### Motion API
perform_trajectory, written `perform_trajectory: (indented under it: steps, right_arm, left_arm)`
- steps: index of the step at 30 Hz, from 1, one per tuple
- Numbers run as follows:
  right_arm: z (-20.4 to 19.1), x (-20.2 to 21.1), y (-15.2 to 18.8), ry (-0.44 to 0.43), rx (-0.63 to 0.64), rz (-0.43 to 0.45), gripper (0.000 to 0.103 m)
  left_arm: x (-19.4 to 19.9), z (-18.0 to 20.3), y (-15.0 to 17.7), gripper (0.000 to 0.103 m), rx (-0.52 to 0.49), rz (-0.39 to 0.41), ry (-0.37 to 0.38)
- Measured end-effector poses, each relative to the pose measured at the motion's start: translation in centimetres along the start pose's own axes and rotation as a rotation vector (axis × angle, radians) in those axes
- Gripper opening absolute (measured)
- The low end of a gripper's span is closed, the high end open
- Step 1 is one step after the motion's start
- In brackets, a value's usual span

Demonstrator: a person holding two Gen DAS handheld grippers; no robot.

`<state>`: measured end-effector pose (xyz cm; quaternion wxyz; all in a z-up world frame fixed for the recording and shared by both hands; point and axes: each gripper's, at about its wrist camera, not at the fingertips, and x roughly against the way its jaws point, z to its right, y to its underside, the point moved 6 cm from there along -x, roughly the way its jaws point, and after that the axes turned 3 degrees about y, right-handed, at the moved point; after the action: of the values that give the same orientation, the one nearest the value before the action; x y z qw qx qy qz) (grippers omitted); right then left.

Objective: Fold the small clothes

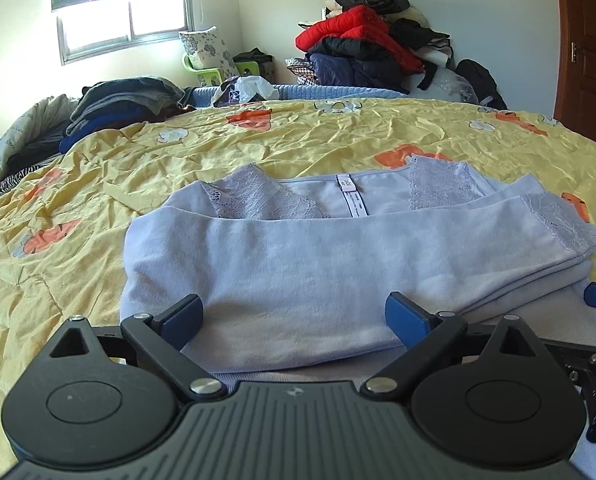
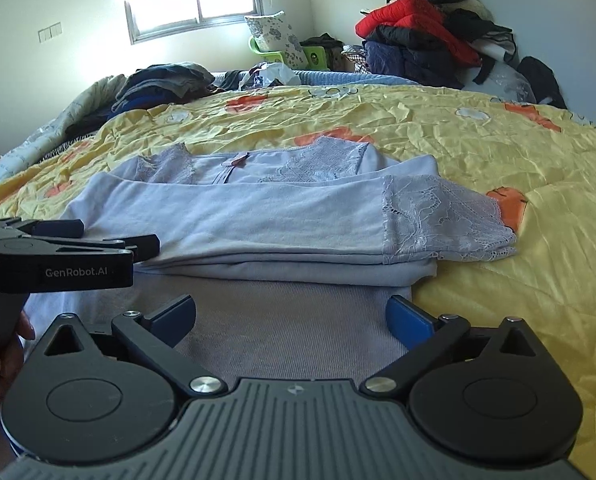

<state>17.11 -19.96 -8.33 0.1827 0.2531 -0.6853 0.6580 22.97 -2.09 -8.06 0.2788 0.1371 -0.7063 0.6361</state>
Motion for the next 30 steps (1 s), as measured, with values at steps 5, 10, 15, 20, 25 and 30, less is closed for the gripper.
perform_trajectory:
  steps: [5,10,15,20,25,30]
  right_arm:
    - [-0.6,-0.3,0.1,0.039,0.048,-0.011,0.103]
    - [-1.2,-0.6,0.3,0.081,0.095,-0.021,0.103]
    - [-1.0,-0.6,0.3,0.082,0.095,-0.022,0.103]
    - [-1.0,-0.6,0.3,0.083,0.097,-0.022,0.103]
    - [-1.1,-0.1,0.4,0.104,0.083,-0.077,0.103]
    - [-1.6,1.4,1.7,0.138,0.040,-0.073,0.103]
  left_arm:
    - [-0.1,0.2,0.2,0.101,-0.008,0.000,-0.016]
    - [0.0,0.1,0.2,0.101,-0.003,0.003,-0.017]
    - [0.0,0.1,0.3,0.101,0.000,0.002,-0.018]
    - [-0.2,0.2,0.3,0.102,-0.012,-0.004,-0.030]
    - [1.2,0.0,0.8,0.102,-0.009,-0.006,-0.038]
    - [3.4,0.4,2.9,0.103,-0.034,-0.042,-0.054]
